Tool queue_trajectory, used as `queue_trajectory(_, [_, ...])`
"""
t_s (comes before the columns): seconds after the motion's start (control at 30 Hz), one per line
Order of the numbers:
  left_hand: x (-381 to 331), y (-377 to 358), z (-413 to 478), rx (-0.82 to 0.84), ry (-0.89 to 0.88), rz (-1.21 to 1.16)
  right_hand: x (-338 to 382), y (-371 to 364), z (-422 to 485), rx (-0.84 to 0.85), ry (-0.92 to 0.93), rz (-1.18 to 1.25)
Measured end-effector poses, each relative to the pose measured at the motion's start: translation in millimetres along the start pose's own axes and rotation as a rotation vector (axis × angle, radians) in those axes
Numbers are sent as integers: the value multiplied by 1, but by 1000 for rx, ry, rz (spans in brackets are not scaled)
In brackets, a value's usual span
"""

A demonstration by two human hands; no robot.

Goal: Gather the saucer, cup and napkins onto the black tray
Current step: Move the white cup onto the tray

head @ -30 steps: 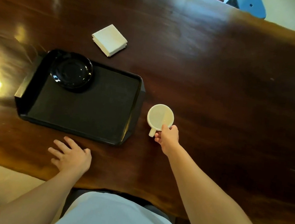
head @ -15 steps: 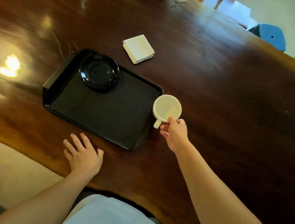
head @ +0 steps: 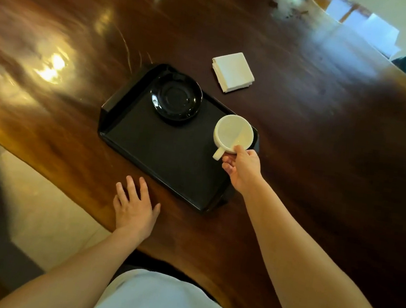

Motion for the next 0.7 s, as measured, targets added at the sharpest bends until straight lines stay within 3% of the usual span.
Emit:
queue_trajectory(0.27, [10,3,5,-6,-45,8,3,-11,18,-29,-48,-11])
queue_trajectory(0.6, [33,27,26,45,40,4,10,-13,37,-64,-112,-58])
queue_trajectory(0.7, [41,40,39,55,75,-34,22,-4,42,-236,-62,-203])
Point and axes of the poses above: each hand's wrist, its own z-axis towards the middle knuckle, its own y-axis out of the back of the hand, x = y × z, the point moved 4 cm from there along z, towards the middle knuckle, and after that the axes turned 9 degrees about x, right-handed, at the moved point
